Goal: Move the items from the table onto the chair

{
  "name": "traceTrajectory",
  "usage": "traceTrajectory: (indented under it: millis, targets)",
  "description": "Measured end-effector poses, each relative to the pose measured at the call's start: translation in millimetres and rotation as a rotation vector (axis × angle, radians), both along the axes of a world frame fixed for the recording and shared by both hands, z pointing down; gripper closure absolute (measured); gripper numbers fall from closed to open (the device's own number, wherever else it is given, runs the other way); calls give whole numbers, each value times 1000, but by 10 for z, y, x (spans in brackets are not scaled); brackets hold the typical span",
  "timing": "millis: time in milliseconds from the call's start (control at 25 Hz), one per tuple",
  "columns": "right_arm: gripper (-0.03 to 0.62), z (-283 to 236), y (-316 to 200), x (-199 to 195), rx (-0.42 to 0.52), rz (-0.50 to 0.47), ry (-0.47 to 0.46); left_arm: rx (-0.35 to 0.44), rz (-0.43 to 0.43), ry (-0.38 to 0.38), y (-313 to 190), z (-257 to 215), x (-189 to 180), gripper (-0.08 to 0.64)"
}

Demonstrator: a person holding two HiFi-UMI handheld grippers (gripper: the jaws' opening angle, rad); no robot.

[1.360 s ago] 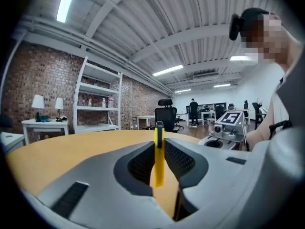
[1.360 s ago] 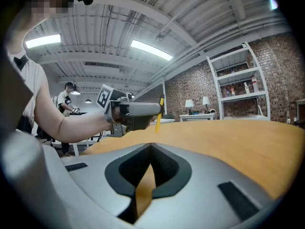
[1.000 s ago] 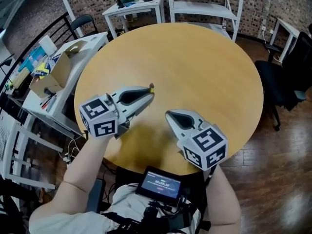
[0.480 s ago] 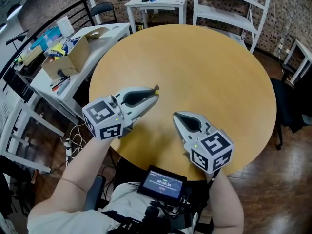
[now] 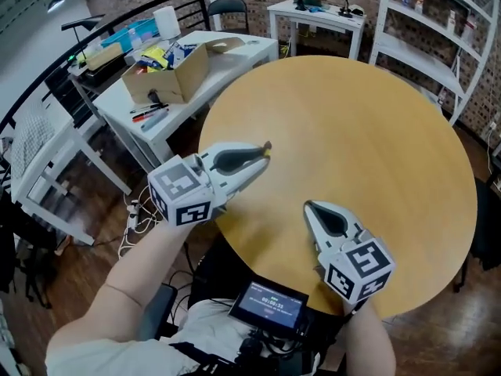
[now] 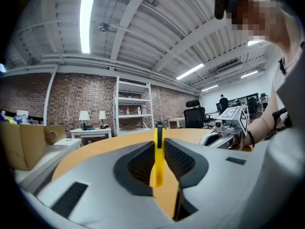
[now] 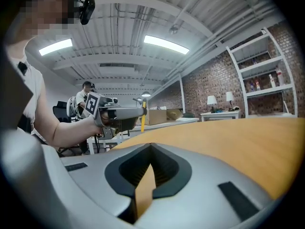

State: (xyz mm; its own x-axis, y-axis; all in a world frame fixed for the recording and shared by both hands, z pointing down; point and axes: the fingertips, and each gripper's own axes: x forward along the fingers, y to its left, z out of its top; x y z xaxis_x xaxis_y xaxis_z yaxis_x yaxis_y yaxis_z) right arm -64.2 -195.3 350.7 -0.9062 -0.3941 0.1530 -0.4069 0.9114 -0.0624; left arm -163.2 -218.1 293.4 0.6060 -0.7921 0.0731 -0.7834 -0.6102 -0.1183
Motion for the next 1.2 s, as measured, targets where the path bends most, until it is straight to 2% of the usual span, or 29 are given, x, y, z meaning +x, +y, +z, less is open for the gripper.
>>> traceTrajectory:
  millis: [400, 600, 840, 1200]
  targets:
    - [586, 0, 18, -291, 3, -37, 0, 7, -189, -33, 236, 48, -983, 482]
    - [586, 11, 105, -545, 0, -103, 4, -19, -327, -115, 342, 117, -1594, 482]
    - [586, 24, 140, -735, 0, -139, 5, -110, -458, -213, 306, 247, -2375, 482]
    - [586, 64, 186, -1120, -13, -204, 16, -276, -569, -407, 71, 487, -3268, 482]
